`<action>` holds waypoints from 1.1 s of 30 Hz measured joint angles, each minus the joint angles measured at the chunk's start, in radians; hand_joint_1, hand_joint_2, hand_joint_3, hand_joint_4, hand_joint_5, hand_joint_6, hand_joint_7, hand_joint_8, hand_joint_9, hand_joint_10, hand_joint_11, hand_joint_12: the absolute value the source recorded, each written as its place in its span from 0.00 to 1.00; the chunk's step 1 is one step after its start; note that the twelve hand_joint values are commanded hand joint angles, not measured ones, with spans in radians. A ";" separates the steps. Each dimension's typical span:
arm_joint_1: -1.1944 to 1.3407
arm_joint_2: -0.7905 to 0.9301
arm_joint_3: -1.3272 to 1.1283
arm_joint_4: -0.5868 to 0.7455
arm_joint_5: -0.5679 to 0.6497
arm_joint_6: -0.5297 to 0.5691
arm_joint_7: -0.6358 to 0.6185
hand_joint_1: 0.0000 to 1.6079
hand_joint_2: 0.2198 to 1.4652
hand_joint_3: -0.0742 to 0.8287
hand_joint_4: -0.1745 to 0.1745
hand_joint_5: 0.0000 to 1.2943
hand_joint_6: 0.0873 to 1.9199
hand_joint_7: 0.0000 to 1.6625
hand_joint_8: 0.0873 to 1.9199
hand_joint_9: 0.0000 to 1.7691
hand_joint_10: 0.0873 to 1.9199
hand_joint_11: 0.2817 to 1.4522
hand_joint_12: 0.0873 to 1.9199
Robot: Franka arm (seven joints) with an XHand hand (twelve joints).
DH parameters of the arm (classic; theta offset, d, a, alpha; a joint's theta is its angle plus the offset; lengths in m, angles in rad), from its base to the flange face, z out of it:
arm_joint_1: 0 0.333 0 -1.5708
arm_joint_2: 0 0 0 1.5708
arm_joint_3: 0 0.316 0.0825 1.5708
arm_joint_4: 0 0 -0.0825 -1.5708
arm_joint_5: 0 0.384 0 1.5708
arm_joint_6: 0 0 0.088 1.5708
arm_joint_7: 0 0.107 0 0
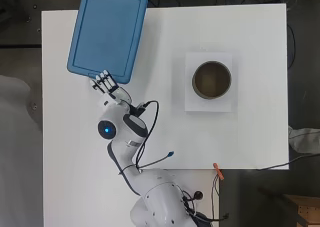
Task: Teleoperate dual arm-hand system to remove items from a box
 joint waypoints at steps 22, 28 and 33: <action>-0.091 0.103 -0.003 0.189 0.313 -0.327 -0.088 0.19 0.65 0.09 0.52 0.11 0.00 0.21 0.00 0.26 0.00 0.14 0.00; -0.097 0.223 0.005 0.195 0.416 -0.271 -0.125 0.19 0.65 0.09 0.53 0.12 0.00 0.22 0.00 0.25 0.00 0.14 0.00; -0.109 0.269 0.052 0.200 0.370 -0.273 -0.051 0.16 0.66 0.08 0.57 0.18 0.00 0.23 0.00 0.25 0.00 0.09 0.00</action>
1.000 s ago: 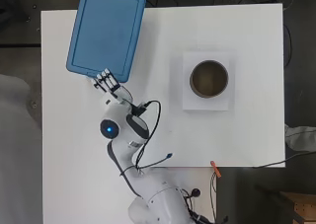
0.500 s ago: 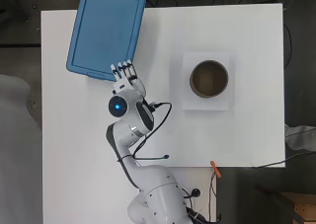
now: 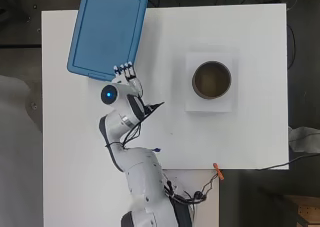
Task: Teleoperate dual arm-hand system to remove items from a box
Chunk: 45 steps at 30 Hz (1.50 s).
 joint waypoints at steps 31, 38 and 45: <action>-0.131 -0.116 -0.004 0.031 0.066 0.493 -0.400 0.83 0.71 0.08 0.00 0.59 0.58 0.68 0.34 0.68 0.35 0.33 0.48; -0.172 -0.196 0.132 0.065 -0.188 0.307 -0.065 0.42 0.91 0.08 0.54 0.49 0.34 0.60 0.00 0.63 0.00 0.32 0.12; -0.177 -0.191 0.173 0.116 0.016 0.198 -0.311 0.51 0.87 0.08 0.99 0.50 0.75 0.72 0.00 0.75 0.00 0.33 0.39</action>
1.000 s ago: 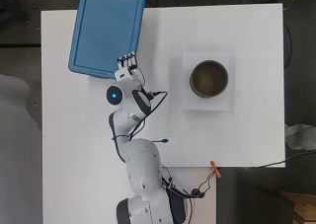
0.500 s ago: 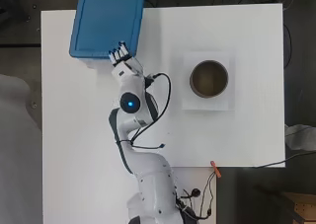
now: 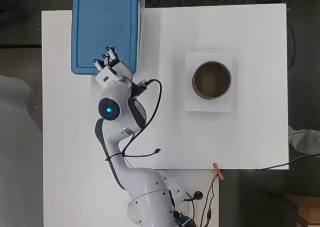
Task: Teleoperate dual arm-hand system to remove items from a box
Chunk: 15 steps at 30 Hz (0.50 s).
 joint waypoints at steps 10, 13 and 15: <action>-0.016 0.026 0.065 0.031 -0.025 -0.017 0.253 0.51 0.87 0.08 1.00 0.50 0.77 0.72 0.00 0.76 0.00 0.30 0.45; -0.016 0.026 0.065 0.031 -0.025 -0.017 0.253 0.51 0.87 0.08 1.00 0.50 0.77 0.72 0.00 0.76 0.00 0.30 0.46; -0.016 0.026 0.065 0.031 -0.025 -0.017 0.253 0.51 0.87 0.08 1.00 0.50 0.77 0.72 0.00 0.76 0.00 0.30 0.46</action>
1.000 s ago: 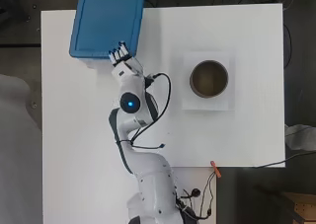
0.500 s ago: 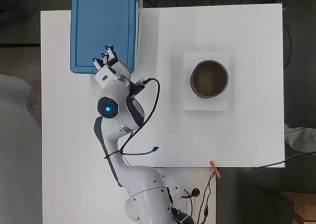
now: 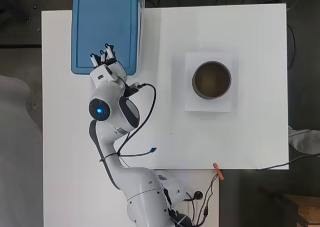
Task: Teleoperate dual arm-hand system to remove items from a box
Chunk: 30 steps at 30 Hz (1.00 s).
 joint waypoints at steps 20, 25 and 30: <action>-0.058 -0.031 -0.329 -0.175 0.160 -0.014 -0.437 0.35 0.72 0.08 0.80 0.52 0.00 0.50 0.00 0.53 0.00 0.32 0.00; -0.066 0.071 -0.407 -0.084 0.265 -0.091 -0.526 0.36 0.74 0.09 0.73 0.56 0.00 0.56 0.00 0.56 0.00 0.33 0.00; -0.080 0.228 -0.370 0.053 0.312 -0.211 -0.564 0.33 0.77 0.08 0.72 0.61 0.00 0.60 0.00 0.61 0.00 0.35 0.00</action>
